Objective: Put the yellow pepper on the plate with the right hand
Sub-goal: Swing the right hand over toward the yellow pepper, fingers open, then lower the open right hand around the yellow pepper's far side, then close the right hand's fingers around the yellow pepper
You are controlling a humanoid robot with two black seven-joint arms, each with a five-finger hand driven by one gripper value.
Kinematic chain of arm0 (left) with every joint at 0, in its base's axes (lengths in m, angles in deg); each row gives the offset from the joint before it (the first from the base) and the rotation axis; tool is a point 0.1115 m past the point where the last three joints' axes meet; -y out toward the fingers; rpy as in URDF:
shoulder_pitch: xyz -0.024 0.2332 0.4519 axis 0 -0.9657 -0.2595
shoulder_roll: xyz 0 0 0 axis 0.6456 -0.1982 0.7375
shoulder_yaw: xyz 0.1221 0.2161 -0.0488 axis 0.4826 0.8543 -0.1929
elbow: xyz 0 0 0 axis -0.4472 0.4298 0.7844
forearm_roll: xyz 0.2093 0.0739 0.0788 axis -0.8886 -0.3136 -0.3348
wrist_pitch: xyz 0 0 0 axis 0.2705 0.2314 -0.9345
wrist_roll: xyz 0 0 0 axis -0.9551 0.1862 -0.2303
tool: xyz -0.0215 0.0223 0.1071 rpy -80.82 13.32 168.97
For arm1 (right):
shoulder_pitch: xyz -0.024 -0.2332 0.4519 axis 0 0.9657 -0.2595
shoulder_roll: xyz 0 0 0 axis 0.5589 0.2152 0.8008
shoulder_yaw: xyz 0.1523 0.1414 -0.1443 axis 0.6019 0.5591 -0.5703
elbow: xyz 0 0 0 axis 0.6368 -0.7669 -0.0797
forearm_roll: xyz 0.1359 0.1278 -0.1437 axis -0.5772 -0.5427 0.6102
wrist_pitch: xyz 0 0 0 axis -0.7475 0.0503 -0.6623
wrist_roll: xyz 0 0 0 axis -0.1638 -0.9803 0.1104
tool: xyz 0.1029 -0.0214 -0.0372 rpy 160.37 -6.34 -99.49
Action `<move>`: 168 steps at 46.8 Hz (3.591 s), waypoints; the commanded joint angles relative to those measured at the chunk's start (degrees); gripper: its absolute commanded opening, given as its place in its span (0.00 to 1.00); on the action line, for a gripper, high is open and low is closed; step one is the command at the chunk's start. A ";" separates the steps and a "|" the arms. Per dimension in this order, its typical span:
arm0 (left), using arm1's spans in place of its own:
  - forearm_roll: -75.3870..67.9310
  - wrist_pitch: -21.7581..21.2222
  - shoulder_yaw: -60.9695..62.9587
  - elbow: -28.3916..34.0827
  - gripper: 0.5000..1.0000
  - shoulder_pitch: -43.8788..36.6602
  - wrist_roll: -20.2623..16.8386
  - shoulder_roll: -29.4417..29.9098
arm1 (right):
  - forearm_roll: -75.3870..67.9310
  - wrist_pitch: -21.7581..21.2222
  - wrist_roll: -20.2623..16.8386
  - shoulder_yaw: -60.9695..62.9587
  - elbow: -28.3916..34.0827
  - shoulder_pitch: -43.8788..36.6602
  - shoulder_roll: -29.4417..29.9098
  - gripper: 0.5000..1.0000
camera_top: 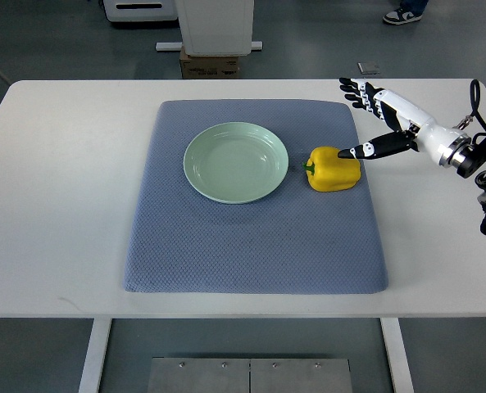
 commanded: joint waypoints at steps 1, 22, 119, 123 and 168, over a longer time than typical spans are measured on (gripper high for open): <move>0.00 -0.02 0.00 0.00 1.00 0.00 0.00 0.00 | 1.87 0.00 0.01 -2.86 0.16 -1.47 -0.29 0.99; 0.00 -0.02 0.00 0.00 1.00 0.00 0.00 0.00 | 8.81 3.33 0.01 -13.50 -0.81 -6.48 1.20 0.94; 0.00 -0.02 0.00 0.00 1.00 0.00 0.00 0.00 | 8.90 7.29 0.01 -27.48 -13.90 -8.86 13.16 0.67; 0.00 0.06 0.00 0.00 1.00 0.00 0.00 0.00 | 8.90 7.38 0.01 -27.48 -13.90 -8.86 13.24 0.64; 0.00 -0.02 0.00 0.00 1.00 0.00 0.00 0.00 | 8.55 8.17 0.01 -27.21 -14.34 -9.56 13.68 0.00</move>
